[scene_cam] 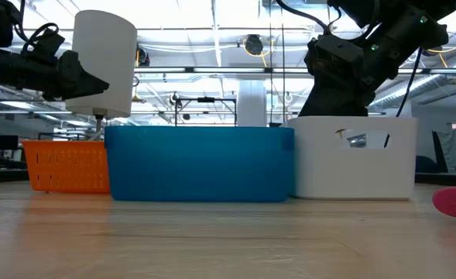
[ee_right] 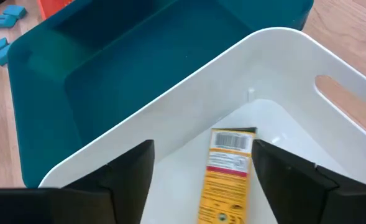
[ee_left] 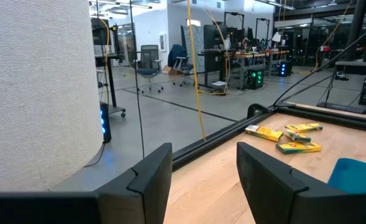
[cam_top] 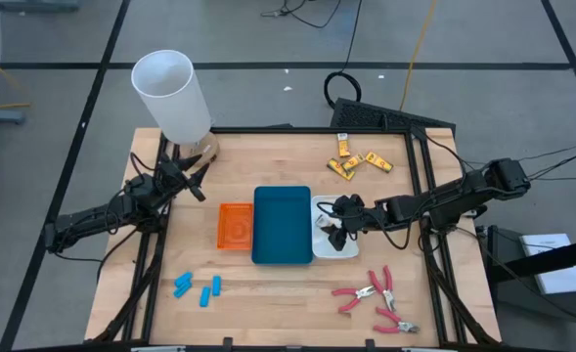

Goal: Pick & Place School Supplies
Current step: Put the yellow crayon box into the white bin

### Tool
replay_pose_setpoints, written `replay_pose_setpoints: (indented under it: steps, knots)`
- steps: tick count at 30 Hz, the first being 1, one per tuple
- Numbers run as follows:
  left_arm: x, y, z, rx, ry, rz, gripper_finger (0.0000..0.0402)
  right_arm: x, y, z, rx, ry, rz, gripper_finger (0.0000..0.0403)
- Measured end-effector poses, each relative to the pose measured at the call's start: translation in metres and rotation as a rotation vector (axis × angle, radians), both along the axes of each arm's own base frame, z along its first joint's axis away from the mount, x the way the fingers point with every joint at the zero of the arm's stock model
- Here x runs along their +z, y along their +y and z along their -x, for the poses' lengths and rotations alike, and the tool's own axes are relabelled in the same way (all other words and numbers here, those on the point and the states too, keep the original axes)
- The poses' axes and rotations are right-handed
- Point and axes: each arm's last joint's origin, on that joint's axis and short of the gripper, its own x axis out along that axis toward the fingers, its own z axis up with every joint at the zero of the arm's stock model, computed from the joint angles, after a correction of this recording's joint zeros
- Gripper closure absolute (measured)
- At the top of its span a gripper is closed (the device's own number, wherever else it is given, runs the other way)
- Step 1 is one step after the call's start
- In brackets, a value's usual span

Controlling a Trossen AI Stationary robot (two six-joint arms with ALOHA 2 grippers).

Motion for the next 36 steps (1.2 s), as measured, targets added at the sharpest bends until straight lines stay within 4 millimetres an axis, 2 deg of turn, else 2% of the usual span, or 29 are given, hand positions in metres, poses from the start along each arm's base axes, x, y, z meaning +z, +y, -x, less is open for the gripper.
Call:
replay_pose_setpoints:
  steps: [8,14,21,29,32,36]
  knots:
    - [0.0,0.0,0.0,0.0,0.0,0.0,0.022,0.003,-0.002,0.0,0.016,-0.018,0.024,0.013]
    - [0.0,0.0,0.0,0.0,0.001,0.0,0.022,0.023,-0.016,0.005,0.013,-0.09,0.095,0.014]
    - [0.0,0.0,0.0,0.0,0.001,0.0,0.022,0.045,-0.037,0.016,-0.076,-0.122,0.313,0.0144]
    - [0.0,0.0,0.0,0.0,0.001,0.0,0.022,0.052,-0.063,0.027,-0.186,-0.038,0.496,0.0145]
    - [0.0,0.0,0.0,0.0,0.002,0.001,0.022,0.049,-0.08,0.033,-0.245,0.032,0.502,0.0145]
    - [0.0,0.0,0.0,0.0,0.002,0.001,0.022,0.039,-0.109,0.049,-0.339,0.209,0.491,0.0145]
